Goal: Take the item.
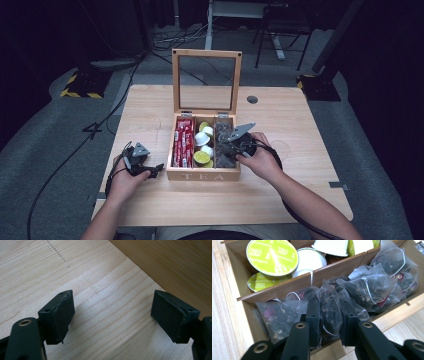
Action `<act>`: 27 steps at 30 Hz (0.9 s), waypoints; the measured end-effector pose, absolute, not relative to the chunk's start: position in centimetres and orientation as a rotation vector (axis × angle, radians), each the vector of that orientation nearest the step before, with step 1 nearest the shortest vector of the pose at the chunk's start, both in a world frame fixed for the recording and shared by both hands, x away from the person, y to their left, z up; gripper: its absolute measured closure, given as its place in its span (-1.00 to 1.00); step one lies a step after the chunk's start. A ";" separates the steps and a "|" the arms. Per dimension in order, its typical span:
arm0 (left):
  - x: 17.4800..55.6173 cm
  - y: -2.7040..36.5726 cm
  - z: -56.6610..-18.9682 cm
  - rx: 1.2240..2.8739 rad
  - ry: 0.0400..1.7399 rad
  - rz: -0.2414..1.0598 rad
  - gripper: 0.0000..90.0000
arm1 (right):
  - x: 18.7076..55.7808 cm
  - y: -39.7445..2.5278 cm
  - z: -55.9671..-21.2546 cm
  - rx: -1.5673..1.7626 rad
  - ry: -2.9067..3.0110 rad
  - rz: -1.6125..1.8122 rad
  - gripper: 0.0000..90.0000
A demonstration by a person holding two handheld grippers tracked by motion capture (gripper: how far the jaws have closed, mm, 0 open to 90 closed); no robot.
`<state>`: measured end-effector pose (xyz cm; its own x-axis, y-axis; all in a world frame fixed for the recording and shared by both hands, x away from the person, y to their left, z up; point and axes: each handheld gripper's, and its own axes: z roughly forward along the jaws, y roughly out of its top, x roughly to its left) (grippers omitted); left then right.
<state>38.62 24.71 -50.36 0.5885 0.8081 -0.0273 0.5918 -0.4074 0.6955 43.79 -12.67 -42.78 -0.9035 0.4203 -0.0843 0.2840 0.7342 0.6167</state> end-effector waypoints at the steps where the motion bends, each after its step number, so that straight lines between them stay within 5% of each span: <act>1: 38.6 24.7 -50.4 2.144 1.106 0.413 -0.56 | 43.8 -12.7 -42.7 0.560 2.715 0.916 0.67; 27: 38.8 24.6 -50.4 2.145 1.105 0.414 -0.57 | 43.2 -15.0 -39.0 0.628 2.581 1.294 0.71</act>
<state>38.77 24.65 -50.37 0.5894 0.8074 -0.0265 0.5914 -0.4089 0.6950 43.19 -14.99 -39.03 -0.8930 0.4495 0.0218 0.2865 0.5303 0.7979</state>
